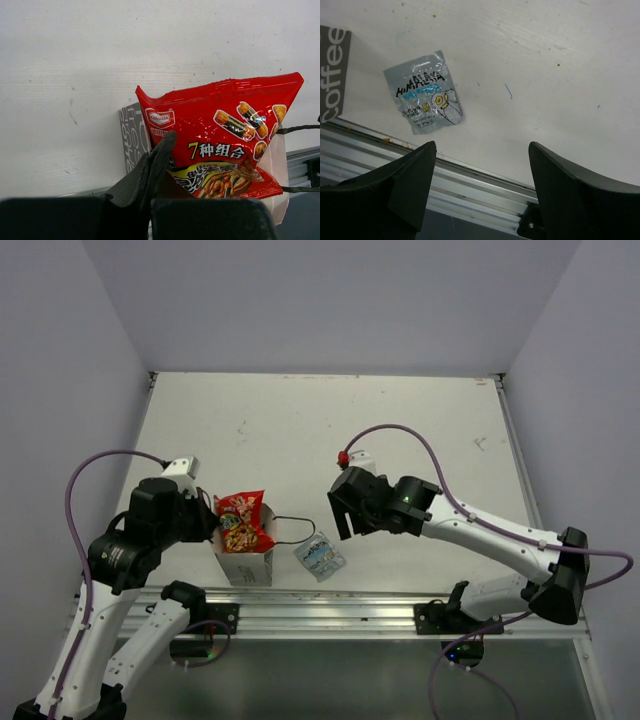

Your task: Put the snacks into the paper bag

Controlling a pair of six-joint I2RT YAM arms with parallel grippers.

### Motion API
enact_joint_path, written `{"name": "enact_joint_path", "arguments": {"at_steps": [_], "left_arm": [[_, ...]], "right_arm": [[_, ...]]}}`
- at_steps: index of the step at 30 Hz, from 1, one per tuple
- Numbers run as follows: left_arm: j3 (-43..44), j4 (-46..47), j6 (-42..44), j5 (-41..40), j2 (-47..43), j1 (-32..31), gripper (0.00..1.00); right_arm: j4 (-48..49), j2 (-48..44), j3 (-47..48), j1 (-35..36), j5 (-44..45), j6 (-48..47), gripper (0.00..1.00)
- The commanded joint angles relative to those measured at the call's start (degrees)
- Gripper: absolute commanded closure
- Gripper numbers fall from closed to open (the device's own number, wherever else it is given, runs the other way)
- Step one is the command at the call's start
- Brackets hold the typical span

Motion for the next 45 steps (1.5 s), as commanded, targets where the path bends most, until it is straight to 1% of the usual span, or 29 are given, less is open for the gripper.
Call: {"name": "enact_joint_path", "arguments": {"at_steps": [1,3,4,6,7,9,10,13,19,22,26,27,28,30,31,35,36,37,38,39,40,41,42,44,45], "left_arm": [[0.9,1.2,0.1,0.5,0.2,0.0,1.00],[0.9,1.4,0.2,0.8,0.2,0.0,1.00],[0.9,1.4,0.4,0.9,0.4,0.0,1.00],[0.9,1.5,0.5,1.0,0.6,0.0,1.00],[0.9,1.5,0.5,1.0,0.6,0.0,1.00],[0.8,1.3,0.5,1.1,0.5,0.0,1.00],[0.8,1.2,0.5,1.2,0.4,0.0,1.00],[0.8,0.7,0.5,1.2,0.1,0.0,1.00],[0.9,-0.6,0.3,0.9,-0.6,0.0,1.00],[1.3,-1.1,0.4,0.7,-0.8,0.0,1.00],[1.5,-1.3,0.4,0.4,-0.9,0.0,1.00],[1.5,-1.3,0.4,0.3,-0.9,0.0,1.00],[1.4,-1.3,0.4,0.2,-0.9,0.0,1.00],[1.4,-1.2,0.3,0.2,-0.9,0.0,1.00],[1.4,-1.1,0.2,0.2,-0.9,0.0,1.00],[1.1,-0.4,0.4,0.4,-0.7,0.0,1.00],[1.0,-0.3,0.6,0.5,-0.6,0.0,1.00],[1.0,-0.2,0.7,0.7,-0.5,0.0,1.00],[0.9,0.1,0.7,0.8,-0.5,0.0,1.00],[0.9,0.3,0.8,0.9,-0.2,0.0,1.00],[1.1,0.4,0.8,0.9,-0.2,0.0,1.00],[1.1,0.4,0.8,0.9,-0.2,0.0,1.00],[1.0,0.5,0.8,0.9,-0.3,0.0,1.00],[1.0,0.6,0.9,1.2,-0.5,0.0,1.00],[0.9,0.6,0.9,1.3,-0.6,-0.1,1.00]], "right_arm": [[7.0,0.7,-4.7,-0.1,-5.4,0.9,0.22],[11.1,2.9,-8.0,-0.1,-11.2,-0.1,0.22],[15.4,3.7,-9.0,-0.1,-13.3,-0.6,0.22],[18.8,6.9,-10.9,-0.1,-17.7,-1.3,0.23],[21.6,8.4,-11.0,-0.1,-19.0,-1.6,0.23],[23.2,10.9,-10.9,0.0,-20.5,-2.9,0.24],[24.6,13.7,-10.6,0.2,-21.9,-3.3,0.24],[26.5,17.4,-8.8,1.2,-21.9,-4.8,0.25],[26.6,26.8,-5.2,3.2,-20.7,-6.6,0.25],[26.4,29.5,-4.3,3.5,-19.9,-6.9,0.26],[23.8,32.9,-3.0,3.8,-15.2,-6.4,0.28],[23.4,33.7,-3.6,3.9,-13.4,-6.0,0.31],[22.9,34.1,-4.3,3.9,-12.6,-4.7,0.50],[22.3,34.6,-6.9,3.9,-11.3,-3.5,0.75],[22.0,34.4,-7.8,3.9,-10.7,-2.2,1.00],[17.3,28.9,-10.2,3.9,-7.2,-0.1,1.00],[13.5,27.1,-10.1,3.8,-6.0,0.5,1.00],[11.2,22.6,-9.6,3.9,-3.1,1.4,1.00],[8.9,20.4,-8.8,3.8,-1.9,1.9,1.00],[4.2,18.5,-6.4,3.9,-0.2,2.0,1.00],[1.6,15.0,-4.5,3.8,1.5,2.1,1.00],[-0.8,13.7,-2.0,3.8,5.0,2.0,1.00],[-4.4,12.8,3.4,3.7,6.6,1.4,1.00],[-7.5,12.6,10.0,3.3,9.6,-1.0,1.00],[-9.3,13.1,17.3,3.1,9.9,-2.1,1.00]]}}
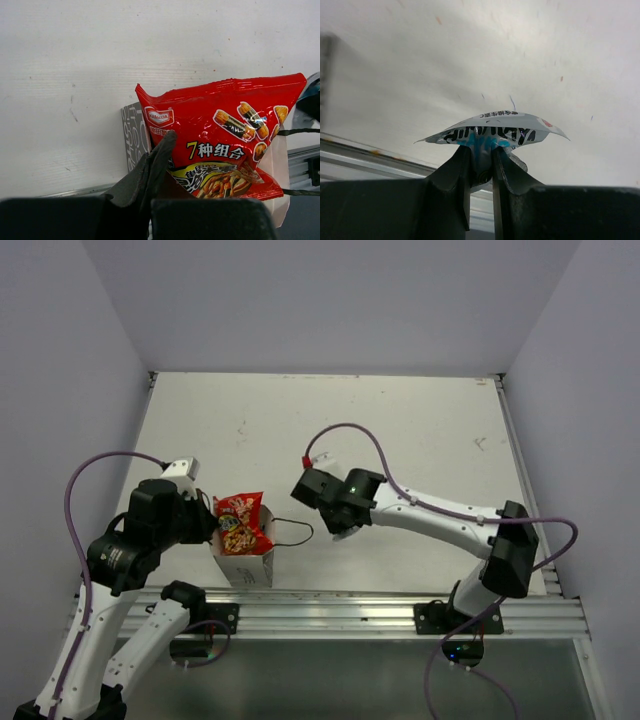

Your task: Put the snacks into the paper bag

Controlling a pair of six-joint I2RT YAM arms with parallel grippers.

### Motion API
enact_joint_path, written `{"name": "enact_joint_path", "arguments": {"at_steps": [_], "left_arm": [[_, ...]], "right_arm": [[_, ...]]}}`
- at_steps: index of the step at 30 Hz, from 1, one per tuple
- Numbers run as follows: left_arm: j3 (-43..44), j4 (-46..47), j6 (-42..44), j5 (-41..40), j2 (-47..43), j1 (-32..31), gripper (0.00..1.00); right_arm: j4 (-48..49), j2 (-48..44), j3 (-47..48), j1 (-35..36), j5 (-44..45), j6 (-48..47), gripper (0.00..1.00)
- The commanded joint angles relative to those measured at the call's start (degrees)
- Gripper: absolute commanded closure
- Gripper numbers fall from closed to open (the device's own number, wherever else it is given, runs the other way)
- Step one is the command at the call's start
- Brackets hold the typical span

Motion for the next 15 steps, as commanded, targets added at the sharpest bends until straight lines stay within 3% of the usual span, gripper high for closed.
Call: {"name": "enact_joint_path", "arguments": {"at_steps": [1,5,8,10,15], "left_arm": [[0.9,1.4,0.9,1.4,-0.3,0.0,1.00],[0.9,1.4,0.9,1.5,-0.7,0.0,1.00],[0.9,1.5,0.9,1.7,-0.8,0.0,1.00],[0.8,1.9,0.8,1.8,-0.8,0.0,1.00],[1.1,2.1,0.7,2.0,-0.6,0.0,1.00]], "right_arm": [[-8.4,-2.9,18.4,-0.4,8.7,-4.0,1.00],[-8.1,4.8,40.2,-0.4,3.7,-8.7,1.00],[-7.0,9.6,51.5,-0.3,-6.0,-10.4,1.00],[-6.4,14.6,55.5,-0.1,-13.2,-10.4,1.00],[-6.9,23.1,63.8,4.6,-18.8,-10.2,1.00]]}}
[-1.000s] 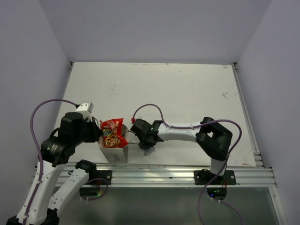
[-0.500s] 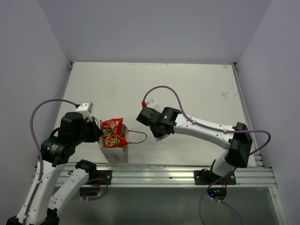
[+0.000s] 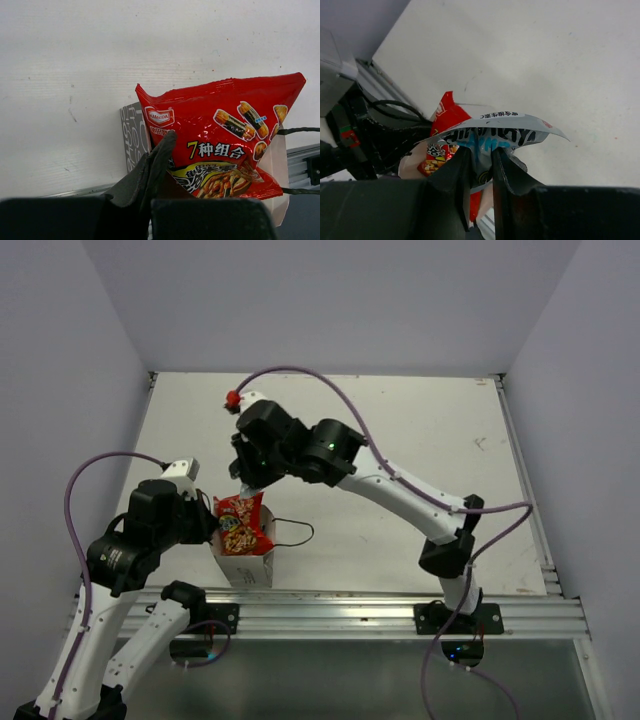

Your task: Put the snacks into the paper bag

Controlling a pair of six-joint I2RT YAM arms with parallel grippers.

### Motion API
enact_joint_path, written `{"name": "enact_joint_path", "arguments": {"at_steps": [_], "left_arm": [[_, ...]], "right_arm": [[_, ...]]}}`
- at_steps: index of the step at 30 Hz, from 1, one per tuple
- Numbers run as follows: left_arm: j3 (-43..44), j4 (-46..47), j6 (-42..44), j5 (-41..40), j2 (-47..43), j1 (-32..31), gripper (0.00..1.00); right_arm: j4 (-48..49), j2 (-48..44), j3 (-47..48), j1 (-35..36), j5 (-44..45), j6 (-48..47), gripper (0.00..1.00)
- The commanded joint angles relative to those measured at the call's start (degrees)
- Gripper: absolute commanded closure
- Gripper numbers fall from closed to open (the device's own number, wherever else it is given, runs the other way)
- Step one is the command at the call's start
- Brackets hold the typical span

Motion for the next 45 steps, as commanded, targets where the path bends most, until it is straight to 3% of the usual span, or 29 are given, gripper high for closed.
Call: {"name": "enact_joint_path", "arguments": {"at_steps": [1,14,19,28,35,39,41,43,45], "left_arm": [[1.0,2.1,0.7,1.5,-0.4,0.0,1.00],[0.4,2.7,0.0,1.7,-0.9,0.0,1.00],[0.1,3.3,-0.3,2.1,-1.0,0.0,1.00],[1.2,2.3,-0.5,1.8,-1.7,0.0,1.00],[0.9,1.8,-0.7,1.2,-2.5,0.0,1.00],[0.7,2.2,-0.9,1.5,-2.4,0.0,1.00],[0.6,2.3,-0.7,1.8,-2.2,0.0,1.00],[0.6,2.4,-0.4,1.8,-2.0,0.0,1.00],[0.5,2.5,-0.3,2.0,-1.8,0.0,1.00]], "right_arm": [[-2.9,6.8,3.2,4.0,-7.9,-1.3,1.00],[-10.1,2.5,-7.7,10.4,-5.7,-0.8,1.00],[-6.5,2.4,-14.2,10.9,-6.6,-0.4,1.00],[-6.2,14.2,-4.9,10.9,-8.9,-2.2,1.00],[-7.3,13.5,-9.0,10.9,-7.1,-3.5,1.00],[-9.9,13.7,-5.0,10.9,-4.3,-4.0,1.00],[-13.3,14.0,1.6,10.9,-3.1,-4.3,0.79],[-14.7,13.4,9.4,10.9,-2.2,-4.4,0.36],[-15.1,10.1,12.8,10.8,-1.2,-3.5,0.23]]}}
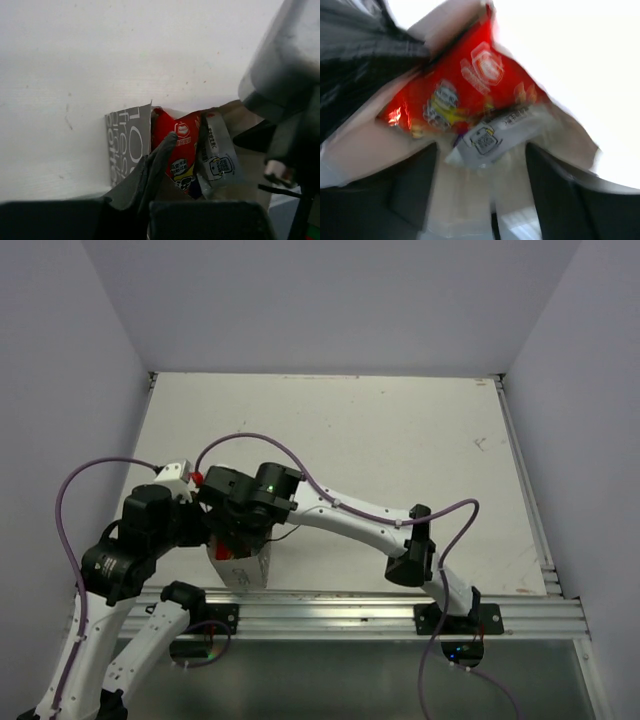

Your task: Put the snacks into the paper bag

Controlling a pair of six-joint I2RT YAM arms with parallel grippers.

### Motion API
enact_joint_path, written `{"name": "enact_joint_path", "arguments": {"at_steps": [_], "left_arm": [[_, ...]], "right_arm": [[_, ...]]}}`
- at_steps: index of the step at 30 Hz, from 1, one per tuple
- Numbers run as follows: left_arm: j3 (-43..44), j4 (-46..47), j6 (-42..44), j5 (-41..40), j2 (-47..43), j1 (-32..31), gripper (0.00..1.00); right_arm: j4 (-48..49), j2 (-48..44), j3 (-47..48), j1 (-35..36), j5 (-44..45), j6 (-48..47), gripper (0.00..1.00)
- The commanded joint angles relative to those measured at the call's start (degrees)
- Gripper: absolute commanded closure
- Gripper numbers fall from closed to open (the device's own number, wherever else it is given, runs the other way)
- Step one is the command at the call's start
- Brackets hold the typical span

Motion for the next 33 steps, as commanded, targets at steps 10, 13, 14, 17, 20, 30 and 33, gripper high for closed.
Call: {"name": "enact_joint_path", "arguments": {"at_steps": [10,13,14,17,20,30,33], "left_arm": [[-0.2,3.9,1.0,2.7,0.0,-0.3,1.00],[-0.3,4.1,1.0,3.2,0.2,-0.3,1.00],[-0.3,4.1,0.9,3.3,0.2,-0.3,1.00],[-0.4,3.9,0.6,3.4,-0.4,-0.3,1.00],[-0.6,3.7,0.2,3.5,-1.0,-0.3,1.00],[-0.7,3.5,-0.1,4.3,-1.9,-0.3,1.00],[-1.1,3.9,-0.5,5.0,-2.4,-0.3,1.00]], "right_arm": [[7.7,-24.7,-13.2,-0.2,8.1,5.7,0.22],[9.3,-25.5,-17.5,-0.2,8.3,7.2,0.23],[10.1,-25.5,-18.5,-0.2,8.1,7.6,0.24],[12.2,-25.4,-22.2,-0.2,7.2,8.4,0.26],[14.8,-25.4,-25.5,-0.2,5.9,8.9,0.27],[17.3,-21.9,-27.6,-0.2,7.3,8.3,0.39],[18.3,-21.2,-29.1,-0.3,6.5,8.1,0.63]]}}
